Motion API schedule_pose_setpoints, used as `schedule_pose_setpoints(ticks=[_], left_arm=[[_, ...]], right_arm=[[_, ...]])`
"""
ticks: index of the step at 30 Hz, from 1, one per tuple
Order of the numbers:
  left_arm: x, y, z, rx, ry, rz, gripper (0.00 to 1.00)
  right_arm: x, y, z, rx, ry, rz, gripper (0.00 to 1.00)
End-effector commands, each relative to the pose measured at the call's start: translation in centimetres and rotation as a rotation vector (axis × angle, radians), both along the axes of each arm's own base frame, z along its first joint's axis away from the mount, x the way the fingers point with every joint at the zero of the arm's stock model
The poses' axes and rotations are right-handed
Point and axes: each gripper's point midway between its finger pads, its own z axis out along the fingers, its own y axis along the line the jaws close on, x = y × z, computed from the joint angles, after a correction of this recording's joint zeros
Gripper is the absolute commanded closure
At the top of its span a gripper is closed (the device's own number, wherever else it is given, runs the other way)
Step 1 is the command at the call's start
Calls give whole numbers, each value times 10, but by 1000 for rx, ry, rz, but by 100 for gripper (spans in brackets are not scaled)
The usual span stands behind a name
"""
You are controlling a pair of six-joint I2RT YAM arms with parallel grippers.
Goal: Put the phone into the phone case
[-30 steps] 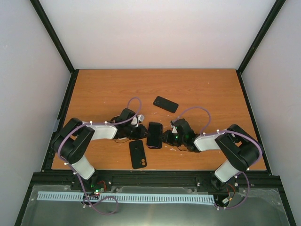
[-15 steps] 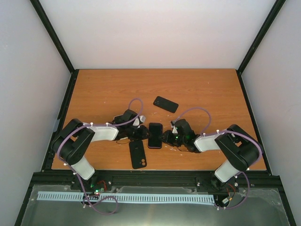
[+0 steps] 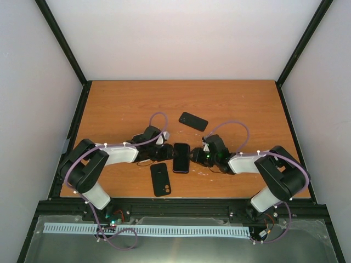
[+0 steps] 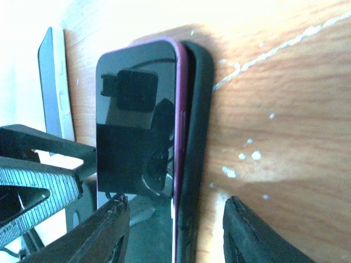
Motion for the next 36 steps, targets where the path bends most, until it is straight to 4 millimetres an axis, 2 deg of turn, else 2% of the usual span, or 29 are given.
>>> schedule_pose_setpoints(ticks=[1,7,11,17,20,22,25,30,36], left_arm=[[24,-2,9,19,-62,14,55],[48,9,13,37,-92,58,58],[53,4,12,27,-95,29,59],[57,-5,2,18,-65,0,69],[59,-13,1,9,-58,-18,77],[57,-19,-1,11,-52,-33,83],[48,-32,-6,39,-42,-65,86],[35,-42,-11,52,-26,-86,86],[31,-44,-7,34,-24,-98,79]], right_arm=[[14,-7,-8,-58,-14,-15,60],[31,-8,-13,-71,-22,-36,68],[35,1,-14,-50,-17,-9,71],[37,4,-18,-43,-12,-1,81],[38,7,-19,-39,-13,12,82],[38,8,-19,-35,-13,11,82],[39,9,-19,-29,-12,8,84],[39,9,-19,-26,-16,10,88],[46,13,-13,-30,-43,29,80]])
